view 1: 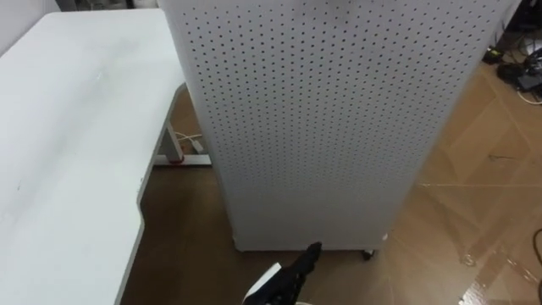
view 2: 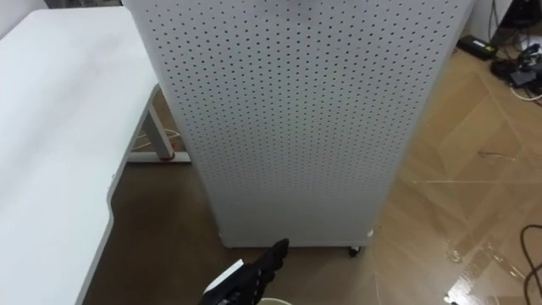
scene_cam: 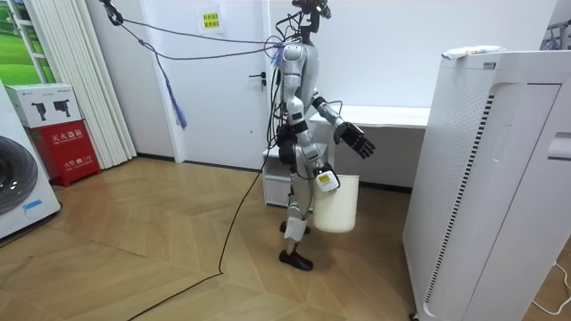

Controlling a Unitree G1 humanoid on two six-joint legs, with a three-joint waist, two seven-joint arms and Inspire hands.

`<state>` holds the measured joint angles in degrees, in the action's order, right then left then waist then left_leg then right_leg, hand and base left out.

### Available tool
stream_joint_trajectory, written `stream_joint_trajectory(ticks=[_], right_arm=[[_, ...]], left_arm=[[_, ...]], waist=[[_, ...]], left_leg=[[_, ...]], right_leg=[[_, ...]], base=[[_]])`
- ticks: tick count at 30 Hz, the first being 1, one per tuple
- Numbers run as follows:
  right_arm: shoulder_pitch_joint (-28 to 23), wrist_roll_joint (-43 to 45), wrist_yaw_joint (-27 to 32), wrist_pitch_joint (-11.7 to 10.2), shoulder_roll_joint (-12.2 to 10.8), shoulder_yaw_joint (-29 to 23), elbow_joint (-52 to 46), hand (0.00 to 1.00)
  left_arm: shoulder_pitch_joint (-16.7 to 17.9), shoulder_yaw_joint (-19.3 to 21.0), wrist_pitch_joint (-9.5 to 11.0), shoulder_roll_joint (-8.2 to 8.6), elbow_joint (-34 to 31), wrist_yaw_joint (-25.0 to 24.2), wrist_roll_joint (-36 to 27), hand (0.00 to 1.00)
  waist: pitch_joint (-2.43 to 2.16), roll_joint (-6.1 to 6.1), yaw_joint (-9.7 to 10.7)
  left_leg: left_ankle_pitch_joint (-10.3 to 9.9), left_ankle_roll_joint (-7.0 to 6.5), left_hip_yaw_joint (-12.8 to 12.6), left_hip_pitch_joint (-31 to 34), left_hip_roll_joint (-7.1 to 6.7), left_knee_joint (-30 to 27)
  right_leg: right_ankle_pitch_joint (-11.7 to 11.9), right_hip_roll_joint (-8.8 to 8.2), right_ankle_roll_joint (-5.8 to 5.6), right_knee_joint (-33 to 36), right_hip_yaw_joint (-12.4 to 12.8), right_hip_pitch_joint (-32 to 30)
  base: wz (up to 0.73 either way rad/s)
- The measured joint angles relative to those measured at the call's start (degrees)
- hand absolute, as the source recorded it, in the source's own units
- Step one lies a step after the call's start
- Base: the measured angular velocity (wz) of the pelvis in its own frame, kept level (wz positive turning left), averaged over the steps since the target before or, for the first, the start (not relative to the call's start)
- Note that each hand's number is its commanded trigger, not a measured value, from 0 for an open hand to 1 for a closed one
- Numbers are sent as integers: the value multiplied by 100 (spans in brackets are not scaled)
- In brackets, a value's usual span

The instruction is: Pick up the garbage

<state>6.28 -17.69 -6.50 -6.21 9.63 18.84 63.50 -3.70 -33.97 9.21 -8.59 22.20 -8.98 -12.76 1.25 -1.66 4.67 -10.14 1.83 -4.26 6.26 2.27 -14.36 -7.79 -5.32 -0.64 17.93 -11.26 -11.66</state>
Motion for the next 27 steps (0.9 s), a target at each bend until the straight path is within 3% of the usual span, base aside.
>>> stream_joint_trajectory(ticks=[5,8,12,14,16,18,21,25,27], right_arm=[[-228,-6,52,-1,102,-3,-182,100],[-315,3,118,-4,121,-176,-256,100],[-410,5,271,-23,145,-271,-464,100],[-411,25,273,-48,137,-366,-465,100],[-412,24,270,-50,127,-402,-465,100],[-420,15,257,-50,127,-413,-464,100],[-459,6,254,-50,134,-412,-464,100],[-588,28,231,-51,155,-441,-412,100],[-598,33,126,-51,200,-442,-410,100]], left_arm=[[95,27,1,-192,-654,183,569,0],[94,249,6,-208,-1218,361,1154,0],[71,704,337,-195,-1561,1020,1824,0],[76,942,357,-177,-1683,1276,2153,0],[80,1193,405,-178,-1916,1549,2351,0],[79,1607,654,-182,-2088,1970,2611,0],[82,1917,861,-188,-2123,2516,2851,0],[113,2054,913,-193,-2126,3115,3498,0],[103,2079,925,-233,-2191,3411,3704,0]], waist=[[-38,48,1],[-40,46,2],[-36,52,20],[-30,62,-61],[-30,77,-161],[-24,111,-246],[-34,176,-322],[-63,255,-338],[-65,263,-322]], left_leg=[[-23,-36,-56,-261,-3,82],[-30,-47,-72,-330,-24,70],[-31,-48,-271,-601,-25,129],[-41,-59,-447,-718,-18,200],[-80,-68,-670,-803,19,277],[-111,-47,-849,-886,54,297],[-159,2,-963,-988,133,307],[-237,78,-972,-1108,254,252],[-330,130,-1033,-1109,349,98]], right_leg=[[-71,-17,-32,-25,12,229],[-67,-40,-41,-7,19,295],[-63,-47,-46,22,64,431],[-94,-34,-43,108,191,374],[-91,18,-28,184,334,274],[-67,41,3,222,330,269],[-42,124,39,168,350,333],[-64,234,89,85,292,466],[-127,255,151,157,129,467]], base=[[3],[-1],[-20],[-39],[-52],[-46],[-26],[-4],[-15]])
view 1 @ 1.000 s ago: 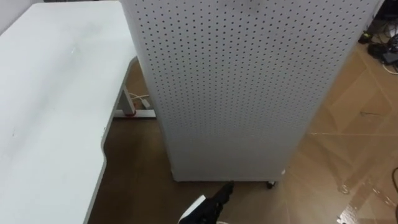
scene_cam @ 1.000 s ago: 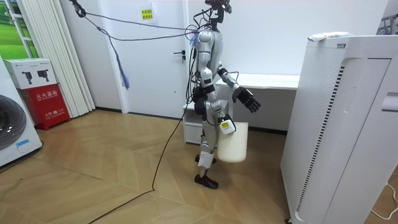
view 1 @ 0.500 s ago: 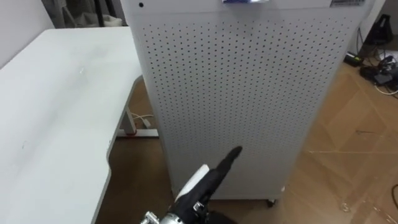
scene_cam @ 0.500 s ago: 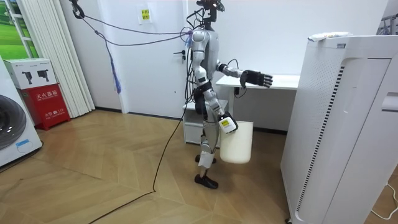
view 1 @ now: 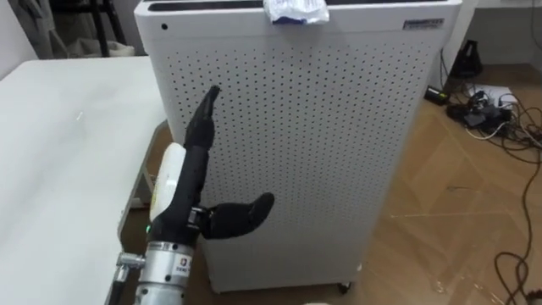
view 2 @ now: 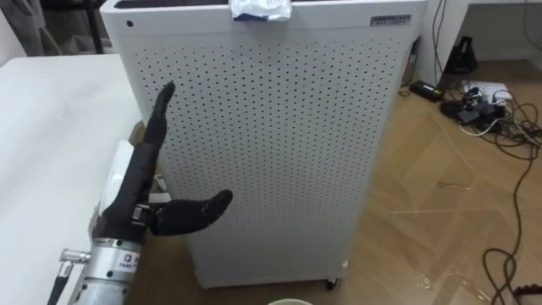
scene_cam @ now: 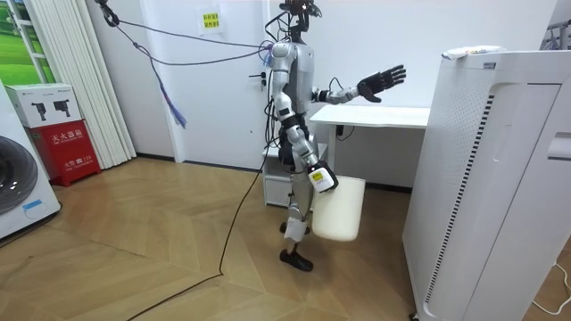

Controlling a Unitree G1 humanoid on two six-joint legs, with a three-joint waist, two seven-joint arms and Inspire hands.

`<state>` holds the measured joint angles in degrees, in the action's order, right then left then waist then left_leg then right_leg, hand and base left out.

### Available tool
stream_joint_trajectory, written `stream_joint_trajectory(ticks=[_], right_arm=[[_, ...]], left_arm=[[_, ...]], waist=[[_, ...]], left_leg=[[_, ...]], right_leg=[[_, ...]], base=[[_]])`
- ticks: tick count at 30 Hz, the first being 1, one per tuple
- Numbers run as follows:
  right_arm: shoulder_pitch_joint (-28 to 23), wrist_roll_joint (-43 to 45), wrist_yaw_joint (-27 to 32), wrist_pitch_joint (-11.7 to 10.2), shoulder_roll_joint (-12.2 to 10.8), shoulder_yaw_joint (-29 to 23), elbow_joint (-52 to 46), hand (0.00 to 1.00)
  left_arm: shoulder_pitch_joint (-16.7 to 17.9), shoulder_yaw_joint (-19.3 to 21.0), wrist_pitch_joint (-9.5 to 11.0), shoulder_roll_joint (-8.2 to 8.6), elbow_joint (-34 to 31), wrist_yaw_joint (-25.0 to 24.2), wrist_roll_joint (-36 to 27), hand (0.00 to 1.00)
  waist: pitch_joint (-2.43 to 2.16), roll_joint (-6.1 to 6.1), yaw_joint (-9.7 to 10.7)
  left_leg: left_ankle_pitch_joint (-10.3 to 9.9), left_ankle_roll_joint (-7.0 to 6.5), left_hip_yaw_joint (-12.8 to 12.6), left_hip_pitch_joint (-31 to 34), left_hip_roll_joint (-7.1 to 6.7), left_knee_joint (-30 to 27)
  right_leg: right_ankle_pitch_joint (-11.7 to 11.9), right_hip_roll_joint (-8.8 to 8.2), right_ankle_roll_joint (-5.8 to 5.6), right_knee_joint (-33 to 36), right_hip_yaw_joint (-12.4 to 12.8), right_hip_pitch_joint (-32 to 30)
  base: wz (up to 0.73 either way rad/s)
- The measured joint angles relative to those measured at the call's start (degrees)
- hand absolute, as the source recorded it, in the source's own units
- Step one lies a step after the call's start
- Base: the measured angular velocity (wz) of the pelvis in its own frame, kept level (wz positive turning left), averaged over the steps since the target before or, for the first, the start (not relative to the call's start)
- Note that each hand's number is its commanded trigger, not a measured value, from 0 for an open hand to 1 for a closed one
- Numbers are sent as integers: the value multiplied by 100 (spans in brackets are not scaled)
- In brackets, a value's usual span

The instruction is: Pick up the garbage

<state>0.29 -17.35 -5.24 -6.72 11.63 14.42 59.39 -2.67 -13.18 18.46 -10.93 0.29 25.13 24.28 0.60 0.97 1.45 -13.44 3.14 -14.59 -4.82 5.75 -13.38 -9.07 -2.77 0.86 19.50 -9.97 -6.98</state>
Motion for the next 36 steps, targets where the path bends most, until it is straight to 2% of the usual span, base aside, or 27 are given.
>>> stream_joint_trajectory(ticks=[1,3,4,5,6,7,8,9,10,12,13,14,15,16,17,18,19,20,22,24,28,29,30,34,35,36], right_arm=[[-5,18,-29,0,4,-1,0,100],[-51,12,-117,0,-20,6,-3,100],[-64,12,-143,-2,-19,7,-3,100],[-88,16,-188,-33,10,7,-3,100],[-137,12,-212,-70,55,23,-3,100],[-162,11,-225,-77,73,27,-2,100],[-200,13,-239,-77,99,27,-3,100],[-248,7,-176,-77,133,-10,1,100],[-253,1,-155,-77,150,-10,28,100],[-258,-7,-36,-76,188,-8,129,100],[-263,-5,-11,-76,187,-3,151,100],[-270,-5,38,-75,186,-4,207,100],[-271,7,87,-66,205,-7,255,100],[-270,18,95,-59,222,-8,272,100],[-269,69,109,-53,246,-20,273,100],[-259,165,129,-52,246,-57,271,100],[-263,204,140,-42,241,-64,280,100],[-268,231,132,-21,235,-60,276,100],[-264,243,142,-20,241,-115,274,100],[-262,240,141,-19,225,-109,270,100],[-259,239,121,14,207,-102,259,100],[-273,231,120,31,199,-91,240,100],[-279,222,123,53,199,-45,212,100],[-256,223,112,58,201,-52,145,100],[-258,201,74,55,203,-52,138,100],[-261,194,65,55,201,-51,138,100]], left_arm=[[-5,13,1,-12,-2,63,92,0],[-2,81,8,-150,-18,218,334,0],[-2,128,9,-180,-18,248,387,0],[-9,239,9,-185,-37,354,542,0],[-20,310,13,-179,-106,432,651,0],[-24,344,36,-170,-146,459,696,0],[-32,402,141,-162,-173,559,781,0],[-64,402,252,-161,-176,635,806,0],[-64,402,309,-165,-178,687,808,0],[-64,424,400,-165,-207,879,899,0],[-64,441,409,-168,-214,919,926,0],[-66,491,422,-163,-239,973,1038,0],[-66,567,449,-156,-272,1028,1187,0],[-65,617,451,-157,-291,1062,1288,0],[-65,708,447,-190,-399,1102,1439,0],[-63,768,448,-243,-549,1192,1553,0],[-58,772,448,-268,-599,1246,1596,0],[-55,779,449,-333,-658,1319,1682,0],[-55,776,449,-409,-791,1323,1806,0],[-90,773,447,-420,-818,1323,1833,0],[-146,775,439,-435,-922,1323,1905,0],[-167,771,438,-434,-939,1317,1921,0],[-183,776,437,-436,-940,1313,1929,0],[-279,817,437,-439,-974,1308,2278,0],[-287,818,432,-443,-1032,1295,2317,0],[-358,816,433,-451,-1095,1294,2389,0]], waist=[[1,1,-12],[6,42,-65],[5,45,-66],[16,-10,-56],[3,-75,-56],[11,-70,-66],[15,-55,-60],[10,-65,-25],[14,-59,-47],[25,-38,-251],[35,-26,-275],[36,-18,-298],[30,-10,-344],[13,-21,-388],[-41,-53,-432],[-23,-35,-469],[-21,-23,-490],[-21,21,-482],[-14,25,-491],[-13,15,-473],[-19,-41,-478],[-3,-61,-473],[-6,-74,-491],[12,-99,-518],[2,-128,-485],[20,-166,-494]], left_leg=[[-46,21,-44,0,40,-88],[-211,94,-133,130,221,-930],[-214,94,-118,223,282,-1248],[-200,89,-41,436,439,-1956],[-120,47,133,692,580,-2604],[-37,-9,262,841,604,-2874],[-47,-64,591,1105,493,-3138],[-130,-184,732,1373,301,-3065],[-135,-191,761,1496,209,-2968],[-83,-152,802,1912,-125,-2224],[-29,-110,817,1977,-195,-1952],[187,-105,862,2087,-283,-1370],[546,-192,990,2135,-365,-960],[704,-210,1029,2123,-375,-863],[910,-332,1024,2045,-432,-753],[1067,-434,1009,1959,-480,-720],[1076,-513,1005,1949,-504,-761],[1002,-561,998,1923,-578,-839],[841,-619,977,1924,-684,-877],[719,-645,979,1922,-745,-944],[447,-687,980,1896,-799,-1158],[353,-710,977,1847,-812,-1234],[270,-734,969,1773,-854,-1252],[12,-845,869,1625,-913,-1351],[-58,-889,871,1597,-944,-1403],[-123,-927,882,1556,-949,-1435]], right_leg=[[-39,1,24,58,-45,-3],[-266,0,131,339,-185,15],[-303,5,156,369,-193,47],[-345,98,218,387,-130,123],[-394,183,293,445,-3,198],[-410,223,316,475,64,217],[-499,259,351,527,182,238],[-541,268,367,530,227,265],[-559,264,377,530,259,278],[-619,292,420,527,431,348],[-648,295,414,526,452,394],[-734,304,392,536,472,436],[-825,303,345,557,537,502],[-858,303,318,557,580,523],[-910,280,241,528,631,545],[-942,235,184,479,633,602],[-958,198,158,435,590,644],[-995,99,98,374,478,720],[-1039,-31,21,294,424,769],[-1088,-124,-59,319,319,788],[-1128,-210,-129,346,183,942],[-1148,-235,-164,425,176,993],[-1185,-299,-222,610,150,987],[-1179,-536,-240,1541,-37,732],[-1150,-603,-291,1694,-98,709],[-1105,-616,-368,1764,-103,706]], base=[[-34],[-52],[-57],[-53],[-50],[-37],[-17],[-16],[-31],[-60],[-41],[-21],[-25],[-34],[-42],[-39],[-23],[-5],[0],[0],[2],[0],[0],[-4],[0],[0]])
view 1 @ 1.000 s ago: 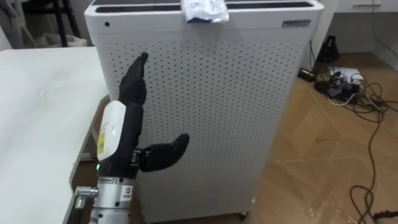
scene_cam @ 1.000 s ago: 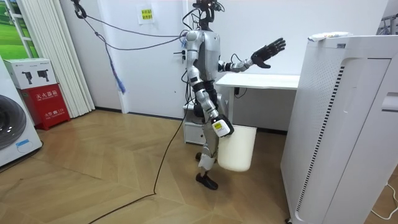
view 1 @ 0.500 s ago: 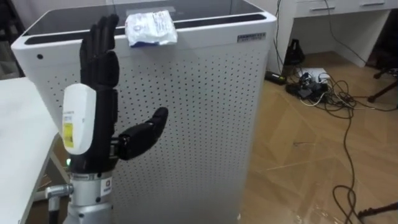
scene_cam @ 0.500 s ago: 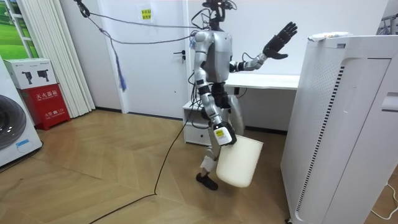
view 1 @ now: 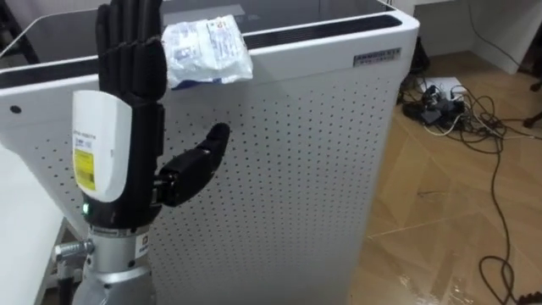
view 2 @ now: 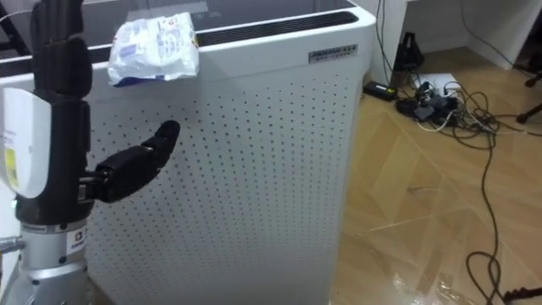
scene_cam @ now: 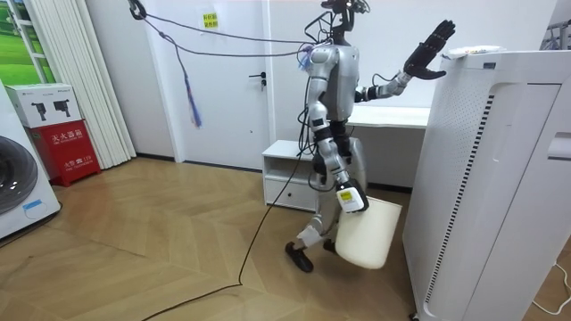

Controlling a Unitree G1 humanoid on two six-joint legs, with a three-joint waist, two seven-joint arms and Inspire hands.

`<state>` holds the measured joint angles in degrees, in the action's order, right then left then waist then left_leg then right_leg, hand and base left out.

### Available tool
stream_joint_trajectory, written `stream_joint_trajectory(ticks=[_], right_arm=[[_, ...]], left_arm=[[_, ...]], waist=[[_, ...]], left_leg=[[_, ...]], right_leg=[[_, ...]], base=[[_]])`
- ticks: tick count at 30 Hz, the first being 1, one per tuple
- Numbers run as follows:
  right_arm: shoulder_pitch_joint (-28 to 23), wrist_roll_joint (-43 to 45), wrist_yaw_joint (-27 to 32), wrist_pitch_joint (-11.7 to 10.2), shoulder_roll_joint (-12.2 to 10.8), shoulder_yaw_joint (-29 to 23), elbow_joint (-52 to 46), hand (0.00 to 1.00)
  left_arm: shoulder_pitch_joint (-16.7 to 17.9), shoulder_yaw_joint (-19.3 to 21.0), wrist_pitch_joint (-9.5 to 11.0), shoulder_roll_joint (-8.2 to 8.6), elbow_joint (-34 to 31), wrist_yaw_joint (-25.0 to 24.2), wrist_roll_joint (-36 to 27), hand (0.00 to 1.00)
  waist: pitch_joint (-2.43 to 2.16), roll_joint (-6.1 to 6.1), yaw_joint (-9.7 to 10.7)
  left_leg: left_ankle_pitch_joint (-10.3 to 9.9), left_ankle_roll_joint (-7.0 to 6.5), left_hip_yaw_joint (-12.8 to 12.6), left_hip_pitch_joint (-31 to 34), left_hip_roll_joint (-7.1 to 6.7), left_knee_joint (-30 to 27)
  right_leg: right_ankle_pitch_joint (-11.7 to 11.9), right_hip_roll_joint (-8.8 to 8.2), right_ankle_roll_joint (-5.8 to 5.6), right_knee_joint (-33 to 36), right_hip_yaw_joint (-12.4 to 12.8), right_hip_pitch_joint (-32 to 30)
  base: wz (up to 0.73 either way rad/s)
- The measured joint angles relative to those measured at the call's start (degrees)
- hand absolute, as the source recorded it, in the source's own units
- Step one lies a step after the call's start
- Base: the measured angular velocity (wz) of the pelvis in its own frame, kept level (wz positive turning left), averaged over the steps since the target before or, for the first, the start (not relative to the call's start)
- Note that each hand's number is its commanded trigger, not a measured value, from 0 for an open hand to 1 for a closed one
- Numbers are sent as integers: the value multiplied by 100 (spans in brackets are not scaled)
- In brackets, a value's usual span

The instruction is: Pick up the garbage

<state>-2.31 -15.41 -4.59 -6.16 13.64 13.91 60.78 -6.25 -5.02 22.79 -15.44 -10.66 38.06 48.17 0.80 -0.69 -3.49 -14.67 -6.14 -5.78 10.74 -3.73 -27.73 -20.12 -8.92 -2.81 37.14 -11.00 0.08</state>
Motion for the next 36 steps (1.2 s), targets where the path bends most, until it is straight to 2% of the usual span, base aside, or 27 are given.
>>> stream_joint_trajectory(ticks=[2,3,5,6,7,8,10,15,16,17,22,26,28,31,33,36], right_arm=[[-7,19,-29,-4,1,2,-1,100],[2,22,-41,-7,3,2,-16,100],[-6,22,-51,-6,-7,2,-24,100],[-16,36,-45,-2,-8,-3,-27,100],[-21,49,-35,2,-4,-27,-27,100],[-43,65,-46,42,-11,-98,-27,100],[21,63,-108,57,0,-136,-28,100],[96,77,-276,63,0,-135,-58,100],[99,77,-310,70,7,-135,-58,100],[98,77,-363,71,7,-135,-54,100],[83,291,-431,83,11,-116,-15,100],[72,326,-494,85,27,-116,-16,100],[68,326,-514,85,28,-116,-19,100],[63,362,-545,86,58,-104,-34,100],[64,398,-571,85,131,-17,-85,100],[59,446,-607,84,168,9,-102,100]], left_arm=[[-99,-2,-25,-6,-38,13,3,0],[-127,5,-74,-29,-75,29,3,0],[-130,5,-116,-121,-82,60,-15,0],[-107,4,-102,-183,-176,58,-16,0],[-93,1,-98,-196,-196,51,-17,0],[-61,-5,-81,-216,-219,22,-12,0],[-57,2,-63,-227,-247,-8,-8,0],[93,-86,-98,-278,-479,-36,132,0],[93,-102,-107,-317,-515,-36,152,56],[93,-135,-112,-394,-557,-35,159,100],[178,-245,-139,-539,-570,-67,158,100],[265,-459,-306,-637,-570,-331,154,100],[265,-469,-345,-666,-570,-473,153,100],[261,-468,-415,-665,-570,-494,149,100],[173,-422,-526,-665,-571,-456,140,100],[131,-393,-570,-664,-584,-453,141,100]], waist=[[29,-100,0],[38,-169,-27],[36,-223,11],[32,-197,29],[41,-202,67],[1,-190,133],[-6,-180,90],[-14,-28,33],[-14,-12,22],[-14,11,13],[-17,16,5],[-26,0,11],[-44,-28,20],[-98,-111,43],[-124,-162,53],[-96,-168,63]], left_leg=[[-17,-30,71,-64,9,65],[-16,-33,180,-82,13,135],[-12,-28,282,-150,27,214],[-17,-20,316,-177,2,233],[-20,-9,380,-209,-5,239],[-13,31,479,-270,-15,323],[32,103,569,-344,19,464],[115,198,755,-570,82,753],[121,208,766,-582,90,776],[133,227,778,-606,104,819],[146,246,821,-758,130,939],[152,247,829,-846,136,1003],[152,247,827,-844,142,1012],[152,247,807,-860,150,1040],[167,257,770,-964,160,1128],[187,275,740,-1129,181,1272]], right_leg=[[32,12,-133,132,40,-131],[-96,82,-130,-134,162,-282],[-97,126,-77,-674,329,-576],[285,96,-118,-1107,400,-716],[552,101,-109,-1149,429,-733],[581,133,-114,-1271,413,-665],[654,224,-61,-1476,316,-468],[738,336,14,-1938,97,-89],[749,346,21,-1975,81,-66],[781,375,32,-2071,59,-10],[892,429,45,-2381,2,236],[978,453,31,-2567,2,372],[1009,464,33,-2627,3,389],[1022,469,35,-2653,8,395],[1022,470,35,-2655,14,444],[1022,482,35,-2660,-19,531]], base=[[-8],[-16],[-5],[25],[48],[39],[28],[18],[10],[6],[3],[0],[-2],[-3],[-9],[-9]])
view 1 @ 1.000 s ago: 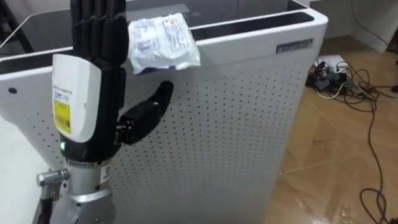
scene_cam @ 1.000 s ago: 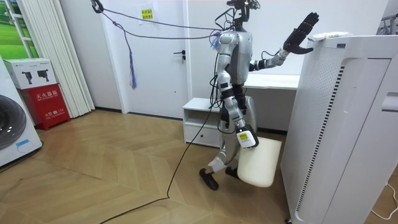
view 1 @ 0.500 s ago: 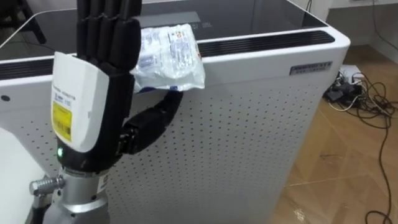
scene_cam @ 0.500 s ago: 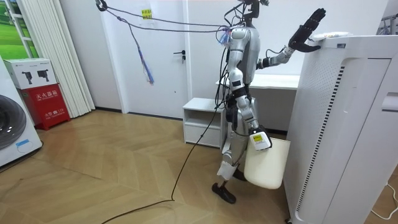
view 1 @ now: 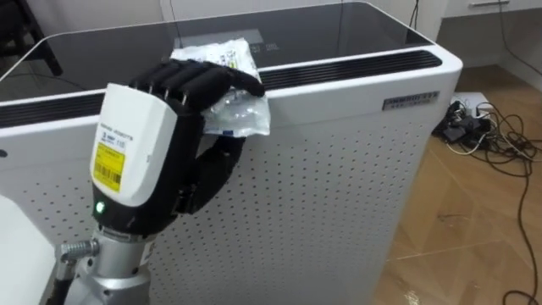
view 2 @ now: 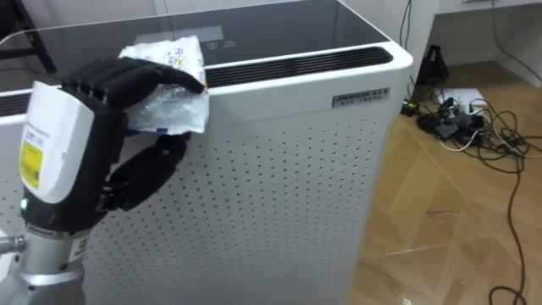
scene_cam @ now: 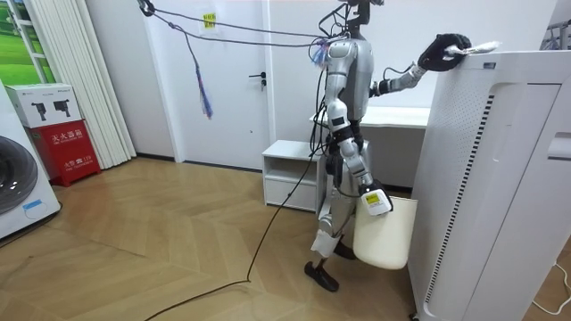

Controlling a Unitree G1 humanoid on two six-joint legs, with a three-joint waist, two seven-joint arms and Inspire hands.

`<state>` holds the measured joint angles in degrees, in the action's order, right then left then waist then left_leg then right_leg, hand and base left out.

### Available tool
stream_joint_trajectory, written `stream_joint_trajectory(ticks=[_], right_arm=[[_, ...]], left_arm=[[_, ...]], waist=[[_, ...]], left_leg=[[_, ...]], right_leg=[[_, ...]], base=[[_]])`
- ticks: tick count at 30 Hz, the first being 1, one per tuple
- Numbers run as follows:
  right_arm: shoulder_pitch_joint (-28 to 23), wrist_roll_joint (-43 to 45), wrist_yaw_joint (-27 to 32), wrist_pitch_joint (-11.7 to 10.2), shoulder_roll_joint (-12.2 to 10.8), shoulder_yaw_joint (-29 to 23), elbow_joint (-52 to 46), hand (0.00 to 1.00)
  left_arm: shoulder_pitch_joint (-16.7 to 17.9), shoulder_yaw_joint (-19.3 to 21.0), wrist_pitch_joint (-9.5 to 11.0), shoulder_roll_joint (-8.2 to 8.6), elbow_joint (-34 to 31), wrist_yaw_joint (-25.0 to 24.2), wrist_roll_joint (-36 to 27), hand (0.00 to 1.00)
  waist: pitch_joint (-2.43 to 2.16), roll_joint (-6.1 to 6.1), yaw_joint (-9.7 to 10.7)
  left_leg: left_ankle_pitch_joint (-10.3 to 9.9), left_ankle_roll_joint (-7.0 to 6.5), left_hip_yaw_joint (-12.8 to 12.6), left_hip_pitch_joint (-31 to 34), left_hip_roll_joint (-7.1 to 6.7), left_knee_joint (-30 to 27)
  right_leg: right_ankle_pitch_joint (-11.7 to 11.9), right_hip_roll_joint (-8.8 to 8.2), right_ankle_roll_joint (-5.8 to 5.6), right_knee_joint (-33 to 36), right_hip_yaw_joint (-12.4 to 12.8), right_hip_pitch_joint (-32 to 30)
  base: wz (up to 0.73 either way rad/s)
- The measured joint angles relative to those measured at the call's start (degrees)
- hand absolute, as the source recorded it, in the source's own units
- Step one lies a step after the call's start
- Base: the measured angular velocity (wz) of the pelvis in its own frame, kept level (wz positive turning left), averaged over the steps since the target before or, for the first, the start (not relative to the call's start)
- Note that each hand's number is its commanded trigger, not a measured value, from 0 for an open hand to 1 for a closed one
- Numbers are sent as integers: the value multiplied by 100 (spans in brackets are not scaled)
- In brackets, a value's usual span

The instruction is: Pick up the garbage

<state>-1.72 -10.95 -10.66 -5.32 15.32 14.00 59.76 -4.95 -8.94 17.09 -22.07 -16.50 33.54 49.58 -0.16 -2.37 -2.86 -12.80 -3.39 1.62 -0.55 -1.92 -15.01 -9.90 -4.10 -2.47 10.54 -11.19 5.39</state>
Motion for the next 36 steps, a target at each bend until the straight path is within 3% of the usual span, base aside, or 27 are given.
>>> stream_joint_trajectory(ticks=[5,7,9,13,16,20,21,24,25,27,28,32,33,36], right_arm=[[2,3,1,-3,49,0,0,100],[2,3,1,-3,51,3,1,100],[5,3,4,-3,52,6,0,100],[15,-1,5,-13,49,41,-1,100],[15,-29,6,-39,39,59,-73,100],[61,-31,54,-86,1,111,-205,100],[60,-30,58,-94,-1,124,-225,100],[81,3,68,-104,-52,215,-222,100],[89,5,65,-105,-68,233,-222,100],[122,-5,34,-107,-103,290,-236,100],[130,-5,15,-107,-103,319,-235,100],[184,-24,-9,-101,-163,505,-239,100],[202,1,-6,-84,-198,518,-234,100],[366,28,-18,-6,-220,730,-190,100]], left_arm=[[-29,98,5,0,-108,-2,0,100],[-29,98,18,0,-144,6,1,85],[-30,101,62,2,-156,64,0,100],[-66,103,100,65,-174,136,-66,100],[-60,67,234,80,-377,85,-643,100],[-54,-83,421,121,-832,-292,-2164,100],[-55,-85,435,158,-897,-466,-2594,100],[-123,-117,437,510,-968,-1067,-3897,100],[-131,-151,429,555,-987,-1195,-4253,100],[-196,-260,396,632,-1074,-1806,-5621,100],[-220,-301,379,631,-1084,-1952,-5929,100],[-298,-723,143,716,-1193,-3055,-7697,100],[-297,-950,-6,716,-1190,-3398,-8274,100],[-286,-1415,-447,712,-1151,-4049,-9209,100]], waist=[[14,4,-5],[22,16,-15],[30,28,-22],[55,66,-15],[74,94,-12],[119,174,87],[117,181,89],[104,222,101],[94,229,111],[82,253,123],[81,256,122],[67,277,120],[66,277,136],[68,272,282]], left_leg=[[28,37,8,-9,23,70],[35,43,13,-11,24,69],[35,42,13,-10,21,74],[35,42,12,-13,19,86],[36,43,17,8,16,94],[37,44,33,40,18,94],[37,43,31,22,18,110],[38,42,12,60,17,100],[38,43,14,78,17,92],[38,43,29,141,15,51],[38,42,34,147,14,51],[38,42,-16,166,19,33],[38,42,-11,170,19,16],[38,42,-8,212,17,-36]], right_leg=[[0,24,0,-9,-5,-32],[0,27,0,-17,-5,-36],[0,26,0,-23,0,-36],[0,25,0,-27,3,-32],[0,25,1,-80,-22,-31],[0,26,1,-80,-78,-46],[0,24,0,-79,-60,-45],[0,19,0,-77,-86,-79],[0,19,0,-78,-86,-88],[0,15,0,-70,-99,-130],[0,15,0,-70,-99,-135],[0,9,1,-72,-99,-155],[0,8,1,-71,-103,-146],[2,9,4,-72,-82,-153]], base=[[-1],[0],[0],[0],[1],[5],[-3],[-1],[3],[2],[3],[-1],[0],[0]])
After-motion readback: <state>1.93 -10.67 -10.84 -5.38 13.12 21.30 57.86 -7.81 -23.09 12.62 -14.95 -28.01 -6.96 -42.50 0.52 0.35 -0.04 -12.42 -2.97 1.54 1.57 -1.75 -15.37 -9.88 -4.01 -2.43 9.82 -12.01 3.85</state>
